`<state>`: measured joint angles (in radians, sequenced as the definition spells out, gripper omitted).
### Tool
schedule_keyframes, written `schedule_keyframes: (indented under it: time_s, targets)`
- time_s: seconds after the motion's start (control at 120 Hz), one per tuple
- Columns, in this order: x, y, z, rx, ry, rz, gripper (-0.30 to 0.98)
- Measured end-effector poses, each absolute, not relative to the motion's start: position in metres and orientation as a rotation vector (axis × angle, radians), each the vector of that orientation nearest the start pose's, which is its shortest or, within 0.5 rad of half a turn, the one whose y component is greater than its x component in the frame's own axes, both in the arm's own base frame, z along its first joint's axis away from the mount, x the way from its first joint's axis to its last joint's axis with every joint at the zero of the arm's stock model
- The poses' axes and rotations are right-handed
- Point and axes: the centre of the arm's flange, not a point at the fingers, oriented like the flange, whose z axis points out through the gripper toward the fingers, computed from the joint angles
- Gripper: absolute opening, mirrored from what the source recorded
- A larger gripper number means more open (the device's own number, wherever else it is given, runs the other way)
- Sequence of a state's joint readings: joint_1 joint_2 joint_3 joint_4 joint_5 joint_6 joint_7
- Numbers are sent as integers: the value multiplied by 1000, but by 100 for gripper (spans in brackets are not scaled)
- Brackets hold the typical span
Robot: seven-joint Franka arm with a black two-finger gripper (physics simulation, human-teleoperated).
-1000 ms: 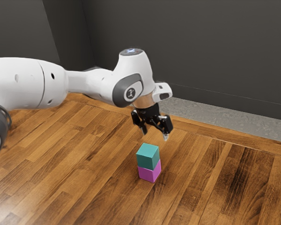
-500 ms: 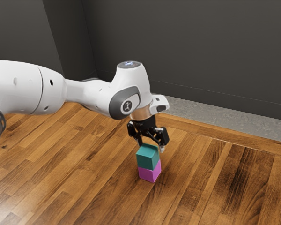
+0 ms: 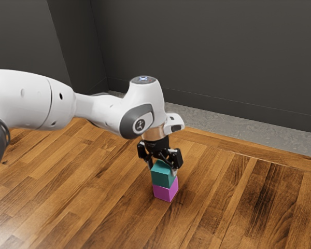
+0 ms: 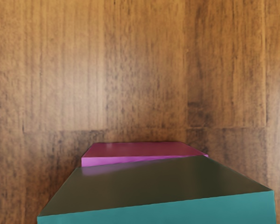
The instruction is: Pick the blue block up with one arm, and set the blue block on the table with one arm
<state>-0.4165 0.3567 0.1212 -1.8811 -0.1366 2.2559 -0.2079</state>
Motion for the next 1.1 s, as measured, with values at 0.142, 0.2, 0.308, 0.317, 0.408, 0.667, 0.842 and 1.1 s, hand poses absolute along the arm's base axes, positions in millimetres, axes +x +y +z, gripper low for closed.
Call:
schedule_keyframes:
  time_s: [0.142, 0.2, 0.308, 0.317, 0.408, 0.667, 0.842, 1.1]
  targets:
    - [602, -192, 320, -3205, 12, -15, 59]
    - [602, -192, 319, -3204, 9, -17, 52]
    - [602, -192, 319, -3203, 3, -22, 42]
    - [602, -193, 319, -3202, 2, -22, 42]
    - [605, -194, 327, -3199, 6, -53, 37]
    - [669, -213, 360, -3136, 74, -236, 35]
    - [699, -214, 315, -3117, 68, -189, 35]
    - [700, -213, 307, -3126, 78, -158, 51]
